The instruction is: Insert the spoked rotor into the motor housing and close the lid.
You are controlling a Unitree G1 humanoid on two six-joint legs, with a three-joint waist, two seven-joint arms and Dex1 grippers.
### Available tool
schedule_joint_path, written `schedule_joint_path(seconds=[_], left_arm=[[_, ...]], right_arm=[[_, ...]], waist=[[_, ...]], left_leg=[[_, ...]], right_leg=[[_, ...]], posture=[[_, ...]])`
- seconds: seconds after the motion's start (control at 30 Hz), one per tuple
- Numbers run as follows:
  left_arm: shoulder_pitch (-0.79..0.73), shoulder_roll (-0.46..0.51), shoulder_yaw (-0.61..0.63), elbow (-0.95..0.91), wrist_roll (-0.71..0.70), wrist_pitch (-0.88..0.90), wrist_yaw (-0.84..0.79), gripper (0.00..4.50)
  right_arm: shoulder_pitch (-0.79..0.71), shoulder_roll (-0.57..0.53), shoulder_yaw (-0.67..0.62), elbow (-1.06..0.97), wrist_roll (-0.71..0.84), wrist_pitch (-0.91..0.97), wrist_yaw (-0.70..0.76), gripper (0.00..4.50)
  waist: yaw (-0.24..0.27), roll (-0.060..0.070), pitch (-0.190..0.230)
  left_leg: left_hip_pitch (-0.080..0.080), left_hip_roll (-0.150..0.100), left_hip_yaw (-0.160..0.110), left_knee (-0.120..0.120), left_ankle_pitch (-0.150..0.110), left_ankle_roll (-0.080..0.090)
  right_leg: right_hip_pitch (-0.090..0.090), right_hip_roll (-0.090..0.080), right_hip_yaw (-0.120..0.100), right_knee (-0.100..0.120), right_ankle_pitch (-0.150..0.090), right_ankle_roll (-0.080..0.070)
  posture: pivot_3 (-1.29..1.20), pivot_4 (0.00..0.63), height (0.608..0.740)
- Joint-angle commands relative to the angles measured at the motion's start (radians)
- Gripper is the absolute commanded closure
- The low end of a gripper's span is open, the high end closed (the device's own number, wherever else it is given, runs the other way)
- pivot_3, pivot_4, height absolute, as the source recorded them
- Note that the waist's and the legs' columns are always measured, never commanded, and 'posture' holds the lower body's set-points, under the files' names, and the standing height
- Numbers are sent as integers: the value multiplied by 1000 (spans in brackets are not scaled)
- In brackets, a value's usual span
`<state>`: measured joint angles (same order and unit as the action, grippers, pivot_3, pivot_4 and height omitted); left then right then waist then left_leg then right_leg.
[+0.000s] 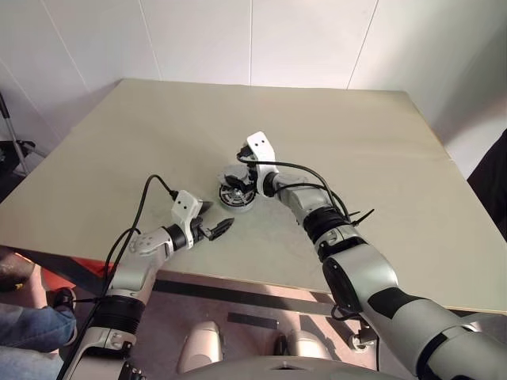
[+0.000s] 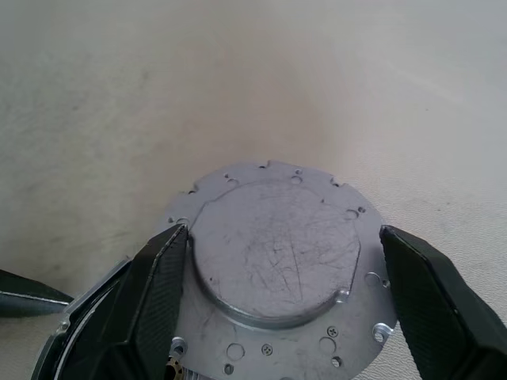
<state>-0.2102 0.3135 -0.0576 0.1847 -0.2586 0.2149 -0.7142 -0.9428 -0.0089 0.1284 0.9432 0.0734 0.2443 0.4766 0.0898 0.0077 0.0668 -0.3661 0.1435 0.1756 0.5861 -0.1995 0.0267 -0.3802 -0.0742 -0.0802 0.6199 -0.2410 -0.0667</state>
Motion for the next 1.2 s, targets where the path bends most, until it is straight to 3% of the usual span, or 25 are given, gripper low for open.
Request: schedule_joint_path(seconds=[0.03, 0.1, 0.17, 0.6, 0.7, 0.83, 1.2], left_arm=[[-12, 4, 16, 6, 0, -14, 1, 0], [-13, 4, 17, 9, 1, -15, 2, 0], [-13, 5, 18, 10, 1, -16, 2, 0], [-13, 3, 13, 12, 3, -16, 0, 0], [-13, 3, 12, 11, 4, -17, 0, 0], [-12, 4, 13, 8, 5, -16, 2, 0], [2, 6, 14, -15, 3, -5, 10, 0]], right_arm=[[-10, -5, -15, -42, -1, -13, 22, 1286], [0, -14, -16, -72, 5, 4, 49, 1394], [11, -23, -20, -100, 14, 22, 74, 1867], [16, -26, -80, -180, 42, 117, 88, 1867], [-2, -12, -87, -155, 43, 112, 88, 1245], [-26, 7, -72, -92, 10, 64, 72, 19], [-55, 48, -52, 76, -60, -67, -8, 19]], waist=[[0, 0, 0], [0, 0, 0], [0, 0, 0], [0, 0, 0], [0, 0, 0], [0, 0, 0], [-4, 0, 0]], left_leg=[[0, 0, 0, 0, 0, 0], [0, 0, 0, 2, 0, 0], [0, 1, 0, 2, 0, 1], [0, 1, 0, 3, -1, 2], [0, 1, 0, 3, -1, 2], [0, 1, 0, 4, -1, 2], [0, 1, 0, 4, -1, 1]], right_leg=[[0, 0, 0, 0, 0, 0], [0, 0, 0, 1, 0, 0], [0, 0, 0, 1, 0, 0], [0, 0, 0, 2, 0, 0], [0, 0, 0, 2, 0, 0], [0, 0, 0, 2, 0, 0], [0, 0, 0, 2, 0, 0]], posture=[[0, 0, 740], [0, 0, 740], [0, 0, 740], [0, 0, 740], [0, 0, 740], [0, 0, 740], [0, 0, 740]])
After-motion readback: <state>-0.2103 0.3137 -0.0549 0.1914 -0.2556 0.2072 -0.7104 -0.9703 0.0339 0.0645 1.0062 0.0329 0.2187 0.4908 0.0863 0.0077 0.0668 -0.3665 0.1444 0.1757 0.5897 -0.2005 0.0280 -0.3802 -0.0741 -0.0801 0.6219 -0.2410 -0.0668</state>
